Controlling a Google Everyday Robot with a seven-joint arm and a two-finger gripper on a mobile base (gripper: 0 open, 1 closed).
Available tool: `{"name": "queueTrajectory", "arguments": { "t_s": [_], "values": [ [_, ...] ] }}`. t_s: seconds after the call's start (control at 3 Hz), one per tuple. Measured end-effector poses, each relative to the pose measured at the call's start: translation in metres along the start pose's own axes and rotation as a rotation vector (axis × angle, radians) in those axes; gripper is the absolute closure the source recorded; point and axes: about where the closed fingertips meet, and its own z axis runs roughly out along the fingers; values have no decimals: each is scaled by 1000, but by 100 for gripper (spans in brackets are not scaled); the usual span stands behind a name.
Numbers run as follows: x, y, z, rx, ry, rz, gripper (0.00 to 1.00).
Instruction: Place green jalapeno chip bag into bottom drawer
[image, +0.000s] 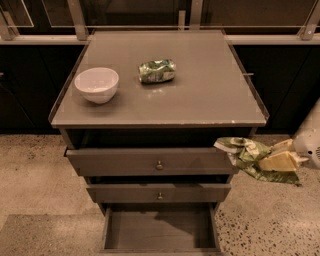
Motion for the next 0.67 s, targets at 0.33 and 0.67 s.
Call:
{"name": "queueTrajectory", "arguments": {
  "t_s": [0.33, 0.67],
  "values": [
    [22, -6, 3, 2, -31, 82, 100],
    [75, -26, 20, 28, -104, 199, 100]
  ]
}}
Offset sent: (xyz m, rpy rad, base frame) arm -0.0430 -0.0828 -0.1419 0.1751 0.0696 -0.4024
